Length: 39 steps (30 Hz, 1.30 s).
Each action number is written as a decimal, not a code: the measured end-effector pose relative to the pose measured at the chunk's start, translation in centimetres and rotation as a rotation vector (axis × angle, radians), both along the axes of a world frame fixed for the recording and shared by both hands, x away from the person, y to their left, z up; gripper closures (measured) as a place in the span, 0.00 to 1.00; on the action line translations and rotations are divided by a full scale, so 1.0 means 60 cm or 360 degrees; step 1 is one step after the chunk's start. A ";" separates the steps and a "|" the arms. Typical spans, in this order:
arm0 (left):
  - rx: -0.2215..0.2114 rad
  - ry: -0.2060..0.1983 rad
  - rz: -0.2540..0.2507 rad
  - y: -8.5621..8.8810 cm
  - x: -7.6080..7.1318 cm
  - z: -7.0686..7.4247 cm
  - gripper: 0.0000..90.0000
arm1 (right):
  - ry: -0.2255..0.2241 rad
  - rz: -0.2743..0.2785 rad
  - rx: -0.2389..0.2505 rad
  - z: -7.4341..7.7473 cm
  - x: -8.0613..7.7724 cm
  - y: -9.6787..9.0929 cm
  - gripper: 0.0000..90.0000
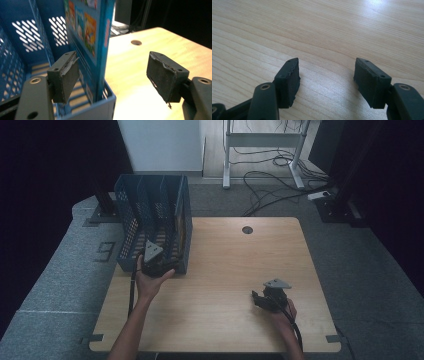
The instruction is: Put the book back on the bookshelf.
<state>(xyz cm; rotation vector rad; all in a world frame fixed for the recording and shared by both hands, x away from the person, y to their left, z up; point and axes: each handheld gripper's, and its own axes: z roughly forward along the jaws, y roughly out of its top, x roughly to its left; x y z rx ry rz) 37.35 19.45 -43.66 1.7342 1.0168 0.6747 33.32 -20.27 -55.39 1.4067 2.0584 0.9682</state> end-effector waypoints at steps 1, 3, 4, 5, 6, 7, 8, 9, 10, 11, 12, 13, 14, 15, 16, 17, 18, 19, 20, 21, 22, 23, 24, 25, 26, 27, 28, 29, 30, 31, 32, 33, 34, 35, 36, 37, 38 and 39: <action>0.0000 0.0015 -0.0014 0.002 -0.005 -0.003 0.29 | 0.0000 0.0000 -0.0001 0.000 0.000 0.000 0.40; -0.0001 0.0040 -0.0028 0.005 -0.015 -0.009 0.28 | -0.0001 0.0001 -0.0003 0.000 0.001 0.000 0.40; -0.0010 0.0059 -0.0038 0.007 -0.019 -0.012 0.28 | -0.0001 0.0001 -0.0002 0.000 0.001 0.000 0.40; -0.0019 0.0074 -0.0047 0.009 -0.022 -0.016 0.27 | -0.0001 0.0001 -0.0003 0.000 0.001 0.000 0.40; -0.0027 0.0078 -0.0047 0.010 -0.026 -0.019 0.27 | -0.0001 0.0002 -0.0003 0.000 0.001 0.000 0.40; -0.0026 0.0080 -0.0047 0.011 -0.029 -0.023 0.27 | -0.0001 0.0002 -0.0003 0.000 0.001 0.000 0.40; -0.0026 0.0089 -0.0051 0.012 -0.034 -0.028 0.27 | -0.0001 0.0001 -0.0003 0.000 0.001 0.000 0.40; -0.0033 0.0097 -0.0059 0.012 -0.036 -0.033 0.26 | -0.0002 0.0002 -0.0003 0.000 0.001 0.000 0.40; -0.0035 0.0105 -0.0067 0.012 -0.039 -0.038 0.26 | -0.0002 0.0002 -0.0003 0.000 0.001 0.000 0.40; -0.0032 0.0110 -0.0074 0.012 -0.042 -0.042 0.26 | -0.0002 0.0002 -0.0005 0.000 0.001 0.000 0.40; -0.0019 0.0113 -0.0079 0.011 -0.045 -0.048 0.26 | -0.0002 0.0002 -0.0005 0.000 0.001 0.000 0.40; -0.0011 0.0119 -0.0085 0.011 -0.048 -0.053 0.25 | -0.0002 0.0002 -0.0005 0.000 0.001 0.000 0.40; -0.0009 0.0123 -0.0090 0.011 -0.052 -0.057 0.25 | -0.0002 0.0002 -0.0005 0.000 0.001 0.000 0.40; -0.0006 0.0128 -0.0098 0.011 -0.055 -0.062 0.25 | -0.0002 0.0003 -0.0005 0.000 0.001 0.000 0.40; -0.0003 0.0134 -0.0101 0.010 -0.059 -0.067 0.25 | -0.0001 0.0002 -0.0004 0.000 0.001 0.000 0.40; 0.0004 0.0141 -0.0108 0.009 -0.062 -0.071 0.25 | -0.0001 0.0002 -0.0005 0.000 0.001 0.000 0.40; 0.0011 0.0147 -0.0114 0.009 -0.066 -0.075 0.25 | -0.0002 0.0003 -0.0005 0.000 0.001 0.000 0.40; 0.0012 0.0156 -0.0122 0.009 -0.070 -0.079 0.25 | -0.0002 0.0002 -0.0005 0.000 0.001 0.000 0.40; 0.0009 0.0167 -0.0133 0.008 -0.073 -0.082 0.24 | -0.0002 0.0002 -0.0005 0.000 0.001 0.000 0.40; 0.0006 0.0171 -0.0138 0.009 -0.078 -0.085 0.23 | -0.0002 0.0002 -0.0005 0.000 0.001 0.000 0.40; 0.0000 0.0170 -0.0143 0.008 -0.082 -0.088 0.23 | -0.0002 0.0002 -0.0005 0.000 0.001 0.000 0.40; 0.0006 0.0176 -0.0152 0.007 -0.086 -0.091 0.23 | -0.0002 0.0002 -0.0005 0.000 0.002 0.000 0.40; 0.0016 0.0182 -0.0160 0.006 -0.089 -0.094 0.23 | -0.0002 0.0003 -0.0005 0.000 0.001 0.000 0.40; 0.0015 0.0190 -0.0164 0.005 -0.092 -0.096 0.23 | -0.0002 0.0002 -0.0005 0.000 0.002 0.000 0.40; 0.0007 0.0200 -0.0173 0.005 -0.094 -0.100 0.23 | -0.0002 0.0002 -0.0004 0.000 0.002 0.000 0.40; -0.0001 0.0213 -0.0180 0.004 -0.098 -0.104 0.23 | -0.0001 0.0002 -0.0003 0.000 0.002 0.000 0.40; -0.0001 0.0224 -0.0175 0.004 -0.100 -0.108 0.23 | -0.0002 0.0002 -0.0004 0.000 0.002 0.000 0.40; 0.0000 0.0234 -0.0160 0.003 -0.102 -0.112 0.24 | -0.0002 0.0002 -0.0004 0.000 0.002 0.000 0.40; 0.0006 0.0240 -0.0156 0.002 -0.103 -0.115 0.25 | -0.0001 0.0002 -0.0003 0.000 0.002 0.000 0.40; 0.0028 0.0258 -0.0158 0.001 -0.105 -0.120 0.25 | -0.0001 0.0002 -0.0004 0.000 0.002 0.000 0.40; 0.0032 0.0266 -0.0154 0.000 -0.106 -0.125 0.25 | -0.0002 0.0002 -0.0004 0.000 0.002 0.000 0.40; 0.0040 0.0275 -0.0158 0.000 -0.107 -0.128 0.25 | -0.0002 0.0002 -0.0004 0.000 0.002 0.000 0.40; 0.0041 0.0280 -0.0159 -0.001 -0.107 -0.130 0.25 | -0.0002 0.0003 -0.0005 0.000 0.002 0.000 0.40; 0.0062 0.0289 -0.0165 -0.002 -0.108 -0.132 0.25 | -0.0002 0.0002 -0.0005 0.000 0.002 0.000 0.40; 0.0080 0.0288 -0.0166 -0.004 -0.109 -0.133 0.24 | -0.0002 0.0002 -0.0005 0.000 0.002 0.000 0.40; 0.0091 0.0287 -0.0177 -0.005 -0.110 -0.133 0.24 | -0.0002 0.0002 -0.0005 0.000 0.002 0.000 0.40; 0.0094 0.0286 -0.0180 -0.005 -0.111 -0.134 0.24 | -0.0001 0.0002 -0.0005 0.000 0.002 0.000 0.40; 0.0094 0.0290 -0.0184 -0.006 -0.113 -0.134 0.23 | -0.0001 0.0002 -0.0005 0.000 0.002 0.000 0.40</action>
